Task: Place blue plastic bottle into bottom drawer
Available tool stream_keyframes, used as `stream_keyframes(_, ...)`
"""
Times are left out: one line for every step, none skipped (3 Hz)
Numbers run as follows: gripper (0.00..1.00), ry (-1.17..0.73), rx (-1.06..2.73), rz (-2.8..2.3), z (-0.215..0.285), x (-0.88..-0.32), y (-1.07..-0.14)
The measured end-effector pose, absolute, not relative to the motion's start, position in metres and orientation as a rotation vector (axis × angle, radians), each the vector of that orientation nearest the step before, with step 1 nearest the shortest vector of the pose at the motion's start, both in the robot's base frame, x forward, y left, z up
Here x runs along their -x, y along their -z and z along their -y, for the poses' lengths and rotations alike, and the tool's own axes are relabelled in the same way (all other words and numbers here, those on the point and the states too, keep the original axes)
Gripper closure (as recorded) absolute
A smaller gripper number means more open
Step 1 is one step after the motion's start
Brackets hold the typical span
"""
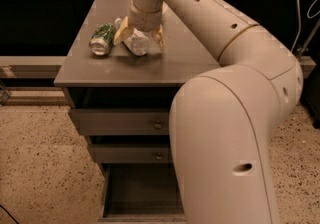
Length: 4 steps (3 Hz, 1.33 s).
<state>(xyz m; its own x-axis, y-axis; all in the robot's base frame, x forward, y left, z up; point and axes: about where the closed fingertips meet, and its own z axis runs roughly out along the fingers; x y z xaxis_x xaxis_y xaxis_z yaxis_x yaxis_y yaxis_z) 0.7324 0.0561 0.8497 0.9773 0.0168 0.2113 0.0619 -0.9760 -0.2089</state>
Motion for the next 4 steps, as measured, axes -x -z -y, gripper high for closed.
stream_keyframes(0.00, 0.313, 2.914, 0.067, -0.056, -0.737, -0.848)
stream_keyframes(0.00, 0.343, 2.914, 0.152, -0.054, -0.744, -0.852)
stream_keyframes(0.00, 0.375, 2.915, 0.305, -0.054, -0.748, -0.855)
stream_keyframes(0.13, 0.388, 2.900, 0.419, -0.052, -0.752, -0.851)
